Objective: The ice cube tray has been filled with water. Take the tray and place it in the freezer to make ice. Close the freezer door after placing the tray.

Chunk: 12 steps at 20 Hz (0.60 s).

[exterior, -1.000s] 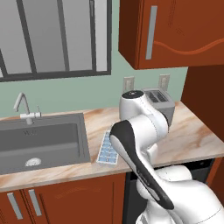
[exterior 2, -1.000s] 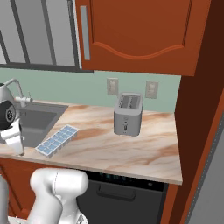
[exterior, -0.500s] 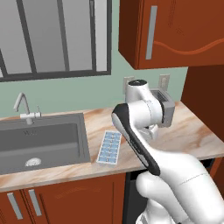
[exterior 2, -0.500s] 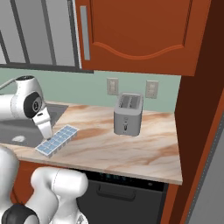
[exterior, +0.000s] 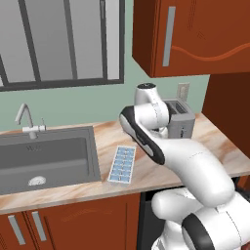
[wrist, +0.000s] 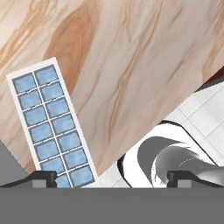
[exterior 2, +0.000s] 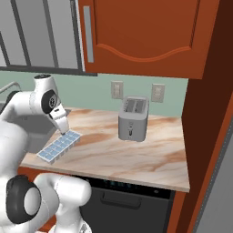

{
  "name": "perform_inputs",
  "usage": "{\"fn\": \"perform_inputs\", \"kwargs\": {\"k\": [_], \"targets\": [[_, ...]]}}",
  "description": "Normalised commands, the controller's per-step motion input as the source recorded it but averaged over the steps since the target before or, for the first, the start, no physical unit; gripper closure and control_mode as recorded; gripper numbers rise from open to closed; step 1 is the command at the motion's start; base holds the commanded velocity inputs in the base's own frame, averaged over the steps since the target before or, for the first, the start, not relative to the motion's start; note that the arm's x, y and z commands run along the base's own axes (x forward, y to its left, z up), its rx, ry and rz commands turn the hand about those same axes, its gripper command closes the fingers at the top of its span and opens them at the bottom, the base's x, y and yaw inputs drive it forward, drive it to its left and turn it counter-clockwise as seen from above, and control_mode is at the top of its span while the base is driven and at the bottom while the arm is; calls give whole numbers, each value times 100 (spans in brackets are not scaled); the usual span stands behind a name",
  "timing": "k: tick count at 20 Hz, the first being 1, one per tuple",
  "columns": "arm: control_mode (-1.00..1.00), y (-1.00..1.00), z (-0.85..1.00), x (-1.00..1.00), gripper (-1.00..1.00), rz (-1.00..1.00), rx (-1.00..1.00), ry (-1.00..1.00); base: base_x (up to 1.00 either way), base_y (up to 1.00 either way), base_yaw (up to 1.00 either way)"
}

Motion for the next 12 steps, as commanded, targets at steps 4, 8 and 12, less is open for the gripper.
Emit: {"fn": "perform_inputs", "kwargs": {"k": [4,8,12], "targets": [[-100,0,-31,37,-100,0,-7,-9,0,0,0],[-100,0,-45,44,-100,0,-4,-3,0,0,0],[-100,0,-41,61,-100,0,0,0,0,0,0]]}}
